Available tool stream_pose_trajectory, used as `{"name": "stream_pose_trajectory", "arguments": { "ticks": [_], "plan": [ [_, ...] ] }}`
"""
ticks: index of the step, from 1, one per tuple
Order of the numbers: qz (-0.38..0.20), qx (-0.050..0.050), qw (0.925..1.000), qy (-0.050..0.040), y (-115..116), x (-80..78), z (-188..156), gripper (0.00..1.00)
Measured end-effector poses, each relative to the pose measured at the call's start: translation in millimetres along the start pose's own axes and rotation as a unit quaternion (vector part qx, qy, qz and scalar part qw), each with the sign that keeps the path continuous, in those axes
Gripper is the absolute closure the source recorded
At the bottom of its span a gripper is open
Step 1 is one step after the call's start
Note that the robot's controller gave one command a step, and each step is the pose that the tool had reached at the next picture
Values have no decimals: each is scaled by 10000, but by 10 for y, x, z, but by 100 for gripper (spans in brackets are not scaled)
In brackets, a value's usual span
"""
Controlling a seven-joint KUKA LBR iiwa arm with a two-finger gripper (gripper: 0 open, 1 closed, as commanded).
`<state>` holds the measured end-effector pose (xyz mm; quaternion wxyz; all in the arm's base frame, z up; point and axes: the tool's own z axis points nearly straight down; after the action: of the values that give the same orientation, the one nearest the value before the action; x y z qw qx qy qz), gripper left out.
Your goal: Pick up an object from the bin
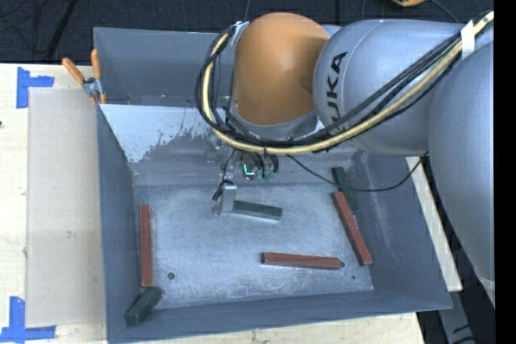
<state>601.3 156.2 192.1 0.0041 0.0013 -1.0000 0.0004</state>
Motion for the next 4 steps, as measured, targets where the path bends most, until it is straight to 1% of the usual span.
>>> {"name": "stream_pose_trajectory", "arguments": {
  "ticks": [2, 3, 4],
  "plan": [
    [1, -9, 10000, -55, -9, -27, -23, 0],
    [-721, -1, 9974, -56, 81, -58, 527, 0],
    [-402, -14, 9992, -26, -211, -45, 781, 0]
  ]
}}
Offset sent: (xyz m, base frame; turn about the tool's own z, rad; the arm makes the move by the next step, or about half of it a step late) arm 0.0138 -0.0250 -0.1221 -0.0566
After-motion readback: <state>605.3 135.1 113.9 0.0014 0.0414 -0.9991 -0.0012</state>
